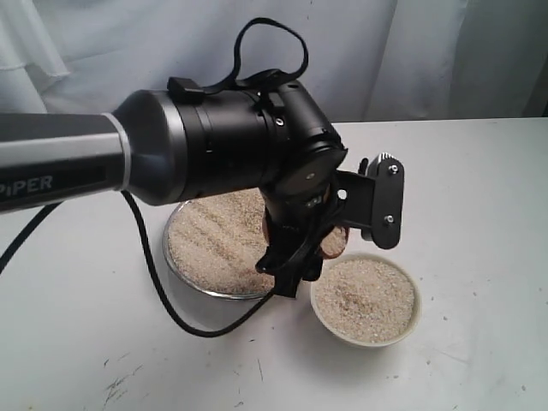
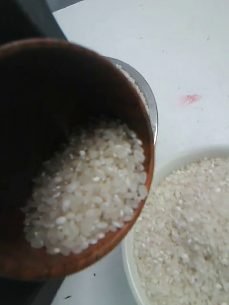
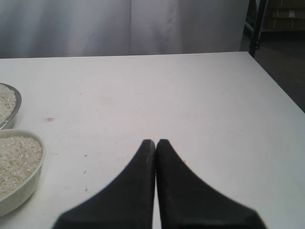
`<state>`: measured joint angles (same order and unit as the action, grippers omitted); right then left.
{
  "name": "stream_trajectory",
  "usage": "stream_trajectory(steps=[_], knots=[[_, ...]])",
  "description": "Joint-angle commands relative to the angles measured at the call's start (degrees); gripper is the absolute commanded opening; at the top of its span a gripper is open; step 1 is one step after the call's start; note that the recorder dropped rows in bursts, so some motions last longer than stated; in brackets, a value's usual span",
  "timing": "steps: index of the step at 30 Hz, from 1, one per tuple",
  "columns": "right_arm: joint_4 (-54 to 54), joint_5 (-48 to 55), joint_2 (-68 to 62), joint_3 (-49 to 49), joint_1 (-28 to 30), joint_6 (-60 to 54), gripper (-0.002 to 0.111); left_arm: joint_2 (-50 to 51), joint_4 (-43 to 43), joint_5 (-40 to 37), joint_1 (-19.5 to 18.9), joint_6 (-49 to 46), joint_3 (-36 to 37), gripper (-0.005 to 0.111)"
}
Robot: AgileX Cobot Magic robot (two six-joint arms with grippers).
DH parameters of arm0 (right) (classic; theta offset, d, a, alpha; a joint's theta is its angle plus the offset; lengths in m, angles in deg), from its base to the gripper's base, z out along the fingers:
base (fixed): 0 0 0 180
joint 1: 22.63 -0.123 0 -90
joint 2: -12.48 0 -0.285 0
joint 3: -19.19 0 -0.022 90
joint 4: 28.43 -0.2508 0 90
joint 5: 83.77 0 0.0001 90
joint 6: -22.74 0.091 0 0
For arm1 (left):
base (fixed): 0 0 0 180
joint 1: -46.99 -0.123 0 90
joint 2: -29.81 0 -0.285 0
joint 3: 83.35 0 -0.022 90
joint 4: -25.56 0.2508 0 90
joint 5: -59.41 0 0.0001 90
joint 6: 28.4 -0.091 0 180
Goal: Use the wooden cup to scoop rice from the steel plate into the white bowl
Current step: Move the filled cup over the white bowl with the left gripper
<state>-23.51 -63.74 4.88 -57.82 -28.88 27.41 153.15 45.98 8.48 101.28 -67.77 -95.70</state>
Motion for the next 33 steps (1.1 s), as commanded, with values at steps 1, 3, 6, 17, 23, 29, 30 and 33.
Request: stream_trajectory(steps=[1, 3, 6, 17, 23, 29, 30, 33], knots=[[-0.16, -0.32, -0.19, -0.2, -0.04, -0.01, 0.0, -0.88, 1.52, -0.77, 2.27, -1.61, 0.01, 0.0], [-0.16, -0.32, -0.19, -0.2, -0.04, -0.01, 0.0, -0.88, 2.05, -1.45, 3.01, -2.16, 0.01, 0.0], [-0.16, -0.32, -0.19, -0.2, -0.04, -0.01, 0.0, -0.88, 2.98, -2.03, 3.34, -2.95, 0.01, 0.0], [-0.16, -0.32, -0.19, -0.2, -0.04, -0.01, 0.0, 0.87, 7.95, -2.86, 4.06, -3.09, 0.01, 0.0], [-0.16, -0.32, -0.19, -0.2, -0.04, -0.01, 0.0, 2.96, 10.25, -2.91, 5.52, -3.09, -0.09, 0.0], [-0.16, -0.32, -0.19, -0.2, -0.04, -0.01, 0.0, 4.85, 13.96, -2.91, 6.6, -3.09, -0.09, 0.0], [-0.16, -0.32, -0.19, -0.2, -0.04, -0.01, 0.0, 4.99, 14.97, -3.01, 6.6, -3.09, -0.09, 0.0], [-0.16, -0.32, -0.19, -0.2, -0.04, -0.01, 0.0, 4.99, 16.6, -3.01, 6.6, -2.98, -0.09, 0.0]])
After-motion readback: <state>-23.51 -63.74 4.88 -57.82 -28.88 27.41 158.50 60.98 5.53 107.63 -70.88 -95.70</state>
